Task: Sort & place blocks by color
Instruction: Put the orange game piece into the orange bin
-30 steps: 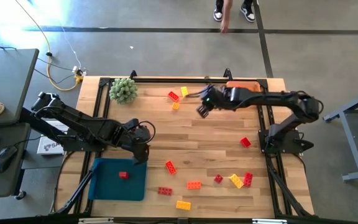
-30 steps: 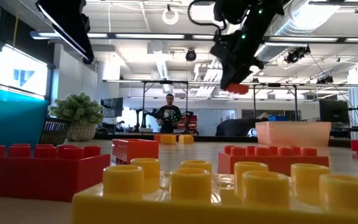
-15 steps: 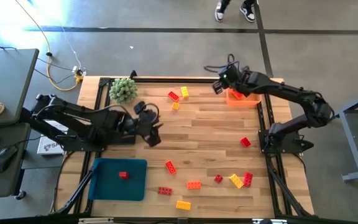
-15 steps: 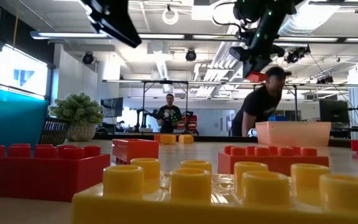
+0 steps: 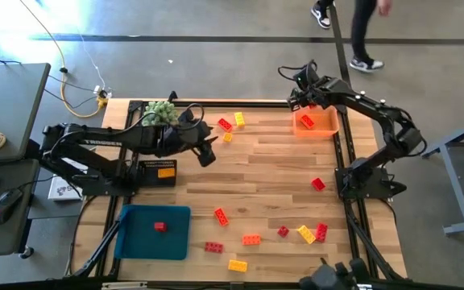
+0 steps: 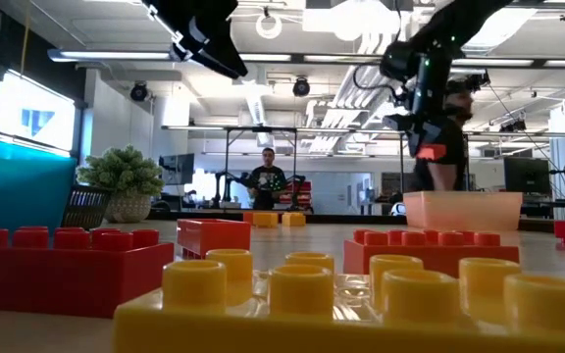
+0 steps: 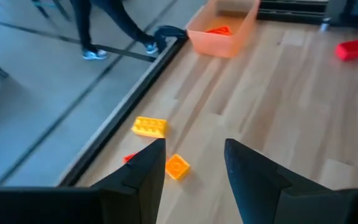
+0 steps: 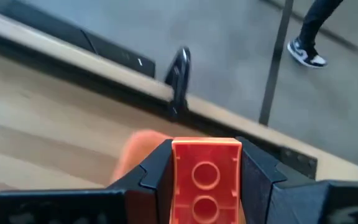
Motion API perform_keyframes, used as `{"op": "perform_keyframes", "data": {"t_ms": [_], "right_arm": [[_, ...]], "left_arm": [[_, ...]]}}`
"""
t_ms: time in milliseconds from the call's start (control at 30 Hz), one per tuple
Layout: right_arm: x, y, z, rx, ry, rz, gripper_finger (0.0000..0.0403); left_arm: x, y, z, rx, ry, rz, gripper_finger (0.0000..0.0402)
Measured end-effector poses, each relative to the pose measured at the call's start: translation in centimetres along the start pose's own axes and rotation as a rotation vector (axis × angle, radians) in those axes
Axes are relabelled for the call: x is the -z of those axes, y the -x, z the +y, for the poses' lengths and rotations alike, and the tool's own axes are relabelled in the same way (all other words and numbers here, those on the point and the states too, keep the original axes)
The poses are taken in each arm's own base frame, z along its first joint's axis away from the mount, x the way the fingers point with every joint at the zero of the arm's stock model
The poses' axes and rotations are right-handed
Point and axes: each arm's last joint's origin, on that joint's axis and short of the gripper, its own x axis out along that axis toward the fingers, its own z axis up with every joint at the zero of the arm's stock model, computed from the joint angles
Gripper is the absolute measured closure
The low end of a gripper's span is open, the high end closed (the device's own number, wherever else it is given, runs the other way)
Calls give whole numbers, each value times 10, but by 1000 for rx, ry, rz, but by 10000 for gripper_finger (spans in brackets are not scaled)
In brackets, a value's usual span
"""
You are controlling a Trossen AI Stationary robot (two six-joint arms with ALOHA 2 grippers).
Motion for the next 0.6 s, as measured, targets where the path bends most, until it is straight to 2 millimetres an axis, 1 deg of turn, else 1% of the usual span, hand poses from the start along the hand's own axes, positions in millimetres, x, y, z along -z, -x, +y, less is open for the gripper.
{"op": "perform_keyframes", "data": {"t_ms": [100,233,467,600], "right_arm": [[2,-13,-2,23,16,63,291],[6,-26,-2,22,47,139,291],[15,-44,4,3,84,267,291],[19,-51,6,8,102,317,291]], "left_arm": [[0,-2,2,58,22,9,247],[0,-1,-3,146,44,17,247],[0,7,-18,304,80,13,247],[-1,13,-30,369,82,1,247]]}}
